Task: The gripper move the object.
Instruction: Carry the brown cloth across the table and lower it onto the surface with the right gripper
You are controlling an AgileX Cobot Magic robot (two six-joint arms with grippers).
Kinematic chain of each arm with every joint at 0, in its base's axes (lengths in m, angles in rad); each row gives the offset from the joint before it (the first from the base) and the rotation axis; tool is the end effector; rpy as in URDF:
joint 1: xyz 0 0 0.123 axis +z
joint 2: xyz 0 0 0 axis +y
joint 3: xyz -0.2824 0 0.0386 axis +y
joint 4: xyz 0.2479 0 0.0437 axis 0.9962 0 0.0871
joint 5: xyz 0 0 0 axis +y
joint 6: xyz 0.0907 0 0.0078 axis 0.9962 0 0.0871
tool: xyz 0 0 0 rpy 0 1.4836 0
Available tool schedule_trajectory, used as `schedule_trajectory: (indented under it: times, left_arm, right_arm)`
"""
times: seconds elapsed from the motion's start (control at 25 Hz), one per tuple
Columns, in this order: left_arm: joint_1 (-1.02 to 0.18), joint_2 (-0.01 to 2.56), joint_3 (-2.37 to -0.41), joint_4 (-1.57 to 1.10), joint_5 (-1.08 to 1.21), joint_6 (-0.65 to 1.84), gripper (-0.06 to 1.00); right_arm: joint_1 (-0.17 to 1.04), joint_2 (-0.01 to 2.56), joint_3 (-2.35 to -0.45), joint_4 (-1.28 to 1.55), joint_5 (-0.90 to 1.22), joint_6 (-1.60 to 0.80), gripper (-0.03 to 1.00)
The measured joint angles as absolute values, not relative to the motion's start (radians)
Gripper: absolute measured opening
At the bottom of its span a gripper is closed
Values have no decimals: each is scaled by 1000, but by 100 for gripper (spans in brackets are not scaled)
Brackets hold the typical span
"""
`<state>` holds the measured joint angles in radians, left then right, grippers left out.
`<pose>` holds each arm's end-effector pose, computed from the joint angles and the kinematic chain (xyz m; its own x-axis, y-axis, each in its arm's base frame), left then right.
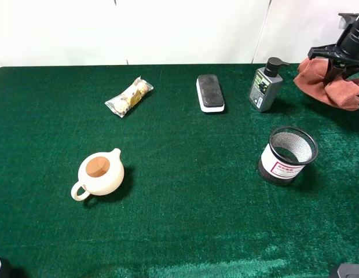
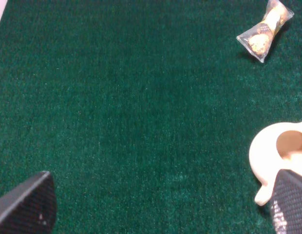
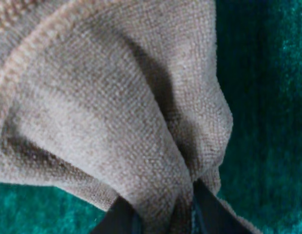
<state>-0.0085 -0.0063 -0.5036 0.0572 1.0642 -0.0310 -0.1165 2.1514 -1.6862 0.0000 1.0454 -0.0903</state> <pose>-0.0064 0.0046 0.2780 -0.4495 0.0006 -0.8933 -0.0376 0.9991 0.0196 0.4386 -0.0513 0.1757 -0.9889 0.0249 -0.1463 0.0272 0.9995 -0.0132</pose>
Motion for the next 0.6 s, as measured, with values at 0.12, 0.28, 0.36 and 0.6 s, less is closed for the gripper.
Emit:
schedule_trajectory:
  times: [0.12, 0.28, 0.36, 0.6]
  left_arm:
    - [-9, -6, -504, 57, 1064, -31, 89]
    - [-9, -6, -504, 57, 1064, -31, 89]
    - [-9, -6, -504, 57, 1064, -31, 89]
    - [-9, -6, -504, 57, 1064, -31, 89]
  right_arm:
    - [-119, 2162, -1686, 9, 1044, -89, 10]
    - [-119, 2187, -1686, 31, 1045, -87, 10]
    - [-119, 2200, -1686, 51, 1046, -87, 10]
    - [-119, 2216, -1686, 74, 1047, -87, 10]
